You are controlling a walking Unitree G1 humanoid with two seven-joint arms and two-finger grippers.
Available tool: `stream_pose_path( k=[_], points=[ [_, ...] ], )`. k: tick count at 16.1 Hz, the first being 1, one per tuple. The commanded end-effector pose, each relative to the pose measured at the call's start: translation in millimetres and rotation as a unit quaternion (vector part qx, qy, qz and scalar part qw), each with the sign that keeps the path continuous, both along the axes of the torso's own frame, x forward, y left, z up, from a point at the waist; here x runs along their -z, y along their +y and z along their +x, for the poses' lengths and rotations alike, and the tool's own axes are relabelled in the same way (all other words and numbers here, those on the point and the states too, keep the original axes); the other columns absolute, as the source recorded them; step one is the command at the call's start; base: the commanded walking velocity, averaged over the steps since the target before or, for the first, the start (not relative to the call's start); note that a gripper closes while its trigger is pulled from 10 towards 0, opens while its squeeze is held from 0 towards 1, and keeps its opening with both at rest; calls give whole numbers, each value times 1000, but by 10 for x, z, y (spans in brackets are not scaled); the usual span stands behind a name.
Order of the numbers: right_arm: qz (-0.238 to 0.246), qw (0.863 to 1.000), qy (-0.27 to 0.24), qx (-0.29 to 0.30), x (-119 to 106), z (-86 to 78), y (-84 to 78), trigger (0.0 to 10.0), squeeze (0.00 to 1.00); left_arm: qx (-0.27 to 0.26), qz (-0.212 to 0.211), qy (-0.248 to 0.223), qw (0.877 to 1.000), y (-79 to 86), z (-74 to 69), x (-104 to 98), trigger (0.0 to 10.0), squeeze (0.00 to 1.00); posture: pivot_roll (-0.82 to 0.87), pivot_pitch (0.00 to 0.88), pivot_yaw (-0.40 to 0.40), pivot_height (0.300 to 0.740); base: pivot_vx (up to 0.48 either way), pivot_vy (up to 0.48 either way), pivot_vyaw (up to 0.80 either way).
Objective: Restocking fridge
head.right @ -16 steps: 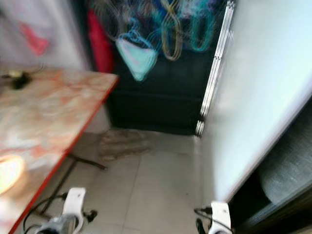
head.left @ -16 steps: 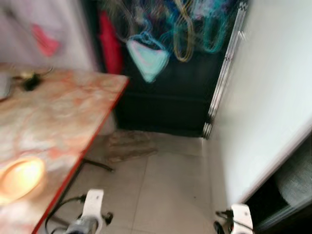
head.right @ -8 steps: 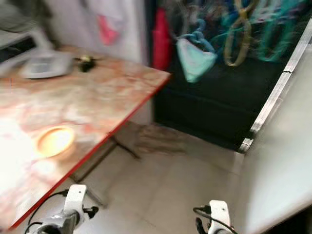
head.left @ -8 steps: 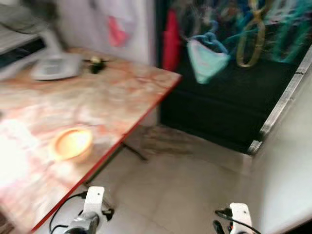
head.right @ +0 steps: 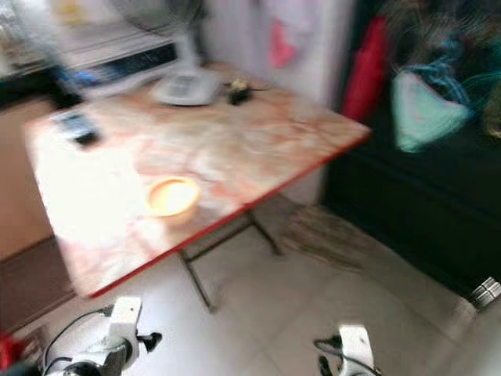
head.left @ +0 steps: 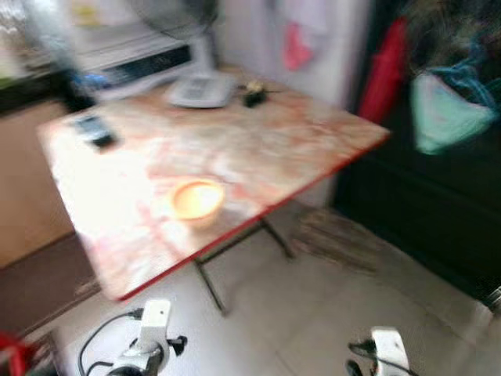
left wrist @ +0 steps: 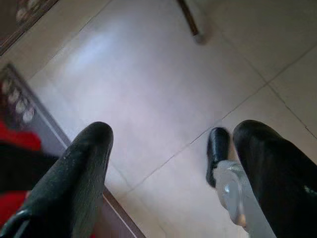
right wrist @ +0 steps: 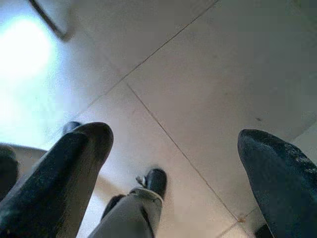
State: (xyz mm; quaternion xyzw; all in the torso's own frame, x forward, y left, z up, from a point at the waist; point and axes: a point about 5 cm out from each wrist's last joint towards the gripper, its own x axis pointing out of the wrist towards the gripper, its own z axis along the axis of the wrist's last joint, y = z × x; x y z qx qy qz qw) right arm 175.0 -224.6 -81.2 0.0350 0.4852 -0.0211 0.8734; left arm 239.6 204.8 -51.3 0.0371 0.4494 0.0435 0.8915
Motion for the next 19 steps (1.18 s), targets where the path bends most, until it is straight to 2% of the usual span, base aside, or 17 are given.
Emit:
stream_pose_path(
  k=[1, 7, 10, 14, 16, 17, 18, 19],
  points=[
    [2, 1000, -6, -15, -23, 70, 47, 10000, 0, -7, 10, -6, 1000, 49, 13, -19, 10000, 0, 33, 0, 5, 740, 0, 0, 800],
    [-1, 999, -4, -31, -20, 66, 60, 10000, 0, -23, 11, -30, 999, 71, 25, -36, 10000, 0, 25, 0, 17, 740, 0, 0, 800],
    [-5, 999, 1, -44, 4, 16, 69, 10000, 0, -43, 17, -65, 997, 105, 16, -49, 10000, 0, 7, 22, 27, 740, 0, 0, 763],
    [-7, 999, 13, -44, 48, -86, 65, 10000, 0, -62, 24, -119, 991, 134, -5, -74, 10000, 0, 18, 20, 17, 740, 0, 0, 0],
    [-8, 999, 20, -48, 74, -148, 63, 10000, 0, -48, 35, -145, 988, 139, -15, -93, 10000, 0, 28, 11, 10, 740, 0, 0, 0],
    [-10, 998, 26, -51, 89, -188, 61, 10000, 0, -26, 63, -237, 969, 222, 26, -257, 10000, 0, 25, 10, 13, 740, 0, 0, 0],
    [-9, 998, 28, -49, 101, -218, 64, 10000, 0, -18, 77, -306, 949, 249, 61, -418, 10000, 0, 18, 5, 17, 740, 0, 0, 0],
    [-7, 998, 30, -48, 117, -259, 71, 10000, 0, -8, 92, -348, 933, 275, 85, -552, 10000, 0, 11, 0, 22, 740, 0, 0, 0]
  ],
)
